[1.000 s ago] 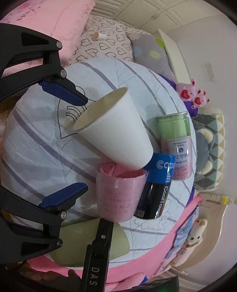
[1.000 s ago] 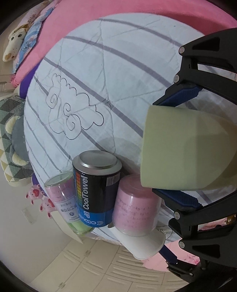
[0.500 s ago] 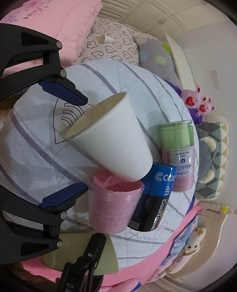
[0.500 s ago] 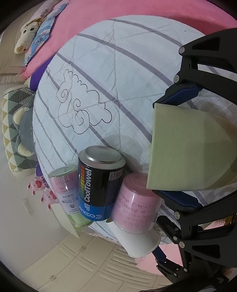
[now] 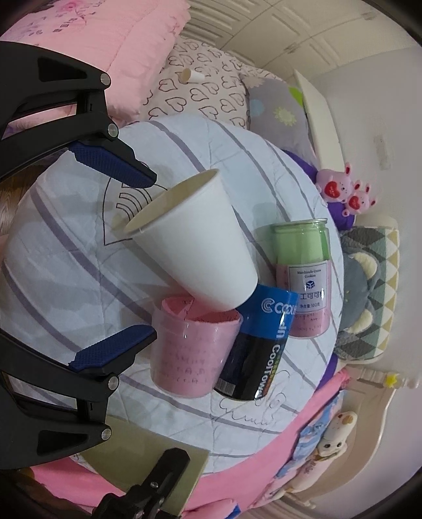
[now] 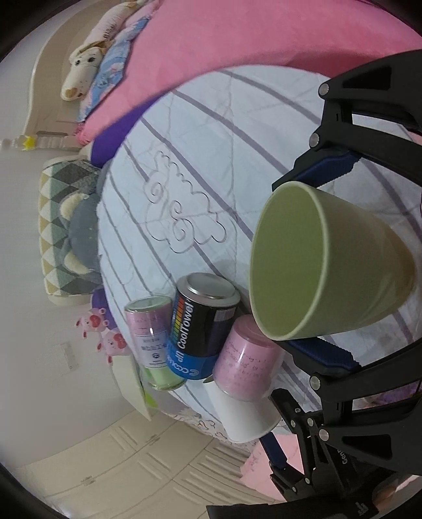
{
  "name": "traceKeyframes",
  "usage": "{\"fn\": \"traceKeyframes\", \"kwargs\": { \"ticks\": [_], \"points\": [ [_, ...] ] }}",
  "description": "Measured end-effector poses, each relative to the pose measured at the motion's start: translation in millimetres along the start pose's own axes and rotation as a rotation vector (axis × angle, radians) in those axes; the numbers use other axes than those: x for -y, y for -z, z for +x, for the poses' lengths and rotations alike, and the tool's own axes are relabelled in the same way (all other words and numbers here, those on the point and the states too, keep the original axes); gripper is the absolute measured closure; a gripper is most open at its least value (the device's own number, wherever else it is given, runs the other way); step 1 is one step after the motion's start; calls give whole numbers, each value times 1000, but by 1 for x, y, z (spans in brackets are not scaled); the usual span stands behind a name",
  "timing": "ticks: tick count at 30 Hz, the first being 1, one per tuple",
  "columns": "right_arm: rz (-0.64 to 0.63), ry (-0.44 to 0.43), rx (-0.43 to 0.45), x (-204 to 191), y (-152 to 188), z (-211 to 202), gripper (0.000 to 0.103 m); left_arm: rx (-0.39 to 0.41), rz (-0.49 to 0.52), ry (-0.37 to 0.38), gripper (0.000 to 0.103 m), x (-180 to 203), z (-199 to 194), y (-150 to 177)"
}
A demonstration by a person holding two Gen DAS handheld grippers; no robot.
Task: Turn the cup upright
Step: 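Rotate the green cup upright with the right gripper and lower it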
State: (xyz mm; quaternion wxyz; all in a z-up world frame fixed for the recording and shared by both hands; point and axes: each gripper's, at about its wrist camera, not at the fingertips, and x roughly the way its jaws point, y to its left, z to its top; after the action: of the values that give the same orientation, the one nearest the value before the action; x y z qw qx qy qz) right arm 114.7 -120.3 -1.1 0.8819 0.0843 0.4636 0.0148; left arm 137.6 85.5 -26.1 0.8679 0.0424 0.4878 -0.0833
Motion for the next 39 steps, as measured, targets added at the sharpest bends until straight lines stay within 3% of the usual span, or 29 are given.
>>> {"fn": "traceKeyframes", "kwargs": {
  "ticks": [14, 23, 27, 30, 39],
  "points": [
    [-108, -16, 102, 0, 1, -26, 21, 31, 3, -33, 15, 19, -19, 2],
    [-144, -22, 101, 1, 15, -31, 20, 21, -9, -37, 15, 24, -21, 7],
    [-157, -12, 53, -2, 20, -28, 19, 29, 0, -37, 15, 29, -27, 12],
    [-171, -13, 65, -5, 23, -32, 19, 41, 11, -40, 10, 33, -31, 16],
    [-140, -91, 91, 4, 26, -50, 18, 82, 27, -49, 9, 44, -46, 23]
  ]
}}
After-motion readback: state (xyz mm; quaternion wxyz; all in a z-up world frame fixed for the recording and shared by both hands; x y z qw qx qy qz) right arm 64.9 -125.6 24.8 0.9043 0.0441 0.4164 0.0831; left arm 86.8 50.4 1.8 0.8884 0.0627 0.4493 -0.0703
